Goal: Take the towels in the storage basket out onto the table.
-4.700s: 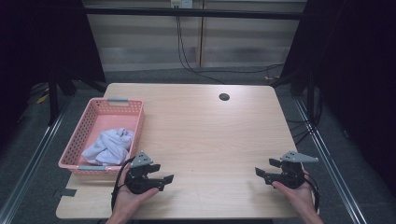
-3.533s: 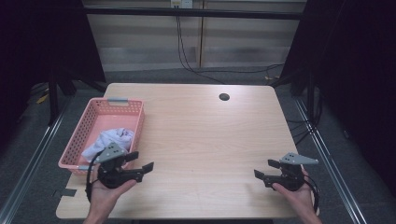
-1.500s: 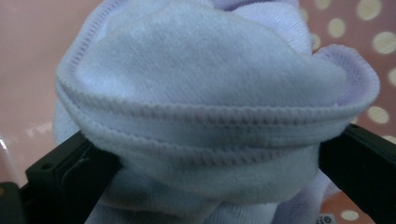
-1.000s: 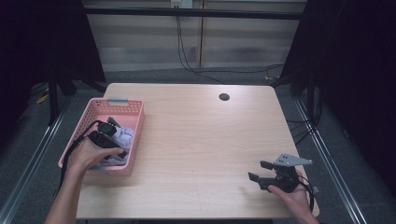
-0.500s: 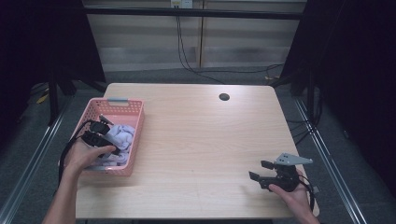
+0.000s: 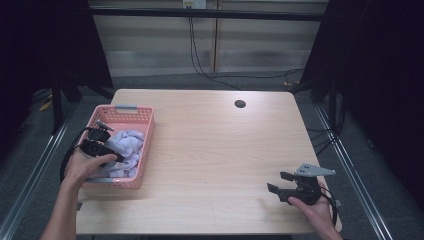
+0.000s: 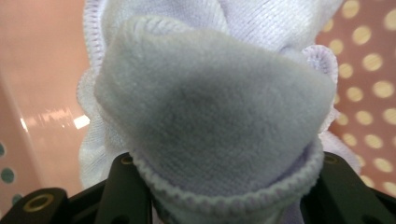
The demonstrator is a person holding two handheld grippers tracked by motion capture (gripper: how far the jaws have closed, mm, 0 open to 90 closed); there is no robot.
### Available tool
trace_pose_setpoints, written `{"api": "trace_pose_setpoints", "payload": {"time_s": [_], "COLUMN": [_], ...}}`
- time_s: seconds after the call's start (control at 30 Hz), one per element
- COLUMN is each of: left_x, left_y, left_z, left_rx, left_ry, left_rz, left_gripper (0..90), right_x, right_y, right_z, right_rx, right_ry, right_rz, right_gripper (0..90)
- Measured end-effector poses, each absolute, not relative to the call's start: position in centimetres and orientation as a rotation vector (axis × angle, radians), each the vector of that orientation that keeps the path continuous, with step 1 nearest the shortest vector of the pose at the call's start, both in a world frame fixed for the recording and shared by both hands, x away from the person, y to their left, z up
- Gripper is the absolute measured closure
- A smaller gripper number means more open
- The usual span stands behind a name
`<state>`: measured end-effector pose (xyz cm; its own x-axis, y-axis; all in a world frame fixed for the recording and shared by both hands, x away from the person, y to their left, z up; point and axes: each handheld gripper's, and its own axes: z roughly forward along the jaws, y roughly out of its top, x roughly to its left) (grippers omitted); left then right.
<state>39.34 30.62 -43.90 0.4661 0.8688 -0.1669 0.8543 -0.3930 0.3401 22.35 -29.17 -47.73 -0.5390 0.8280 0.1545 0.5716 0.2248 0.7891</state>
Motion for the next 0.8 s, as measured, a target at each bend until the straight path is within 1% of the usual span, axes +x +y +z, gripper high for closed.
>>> {"api": "trace_pose_setpoints", "payload": {"time_s": [0.2, 0.33, 0.37, 0.6, 0.8], "left_x": [38.9, 38.5, 38.4, 38.1, 37.9], "left_y": [31.4, 32.1, 32.2, 32.5, 32.9], "left_z": [-43.0, -42.1, -41.8, -40.1, -38.8], "left_rx": [2.298, 2.227, 2.212, 2.177, 2.120], "left_ry": [1.439, 1.431, 1.428, 1.375, 1.346], "left_rz": [0.064, 0.083, 0.067, 0.103, 0.100], "left_gripper": [52.0, 51.8, 51.7, 51.4, 51.3], "right_x": [22.4, 22.4, 22.4, 22.3, 22.4], "right_y": [-29.4, -29.5, -29.5, -29.5, -29.5], "right_z": [-47.7, -47.6, -47.6, -47.6, -47.6], "right_rx": [1.312, 1.316, 1.316, 1.322, 1.321], "right_ry": [2.196, 2.190, 2.189, 2.183, 2.186], "right_rz": [1.220, 1.223, 1.225, 1.227, 1.226], "right_gripper": [27.6, 27.6, 27.4, 27.1, 27.0]}}
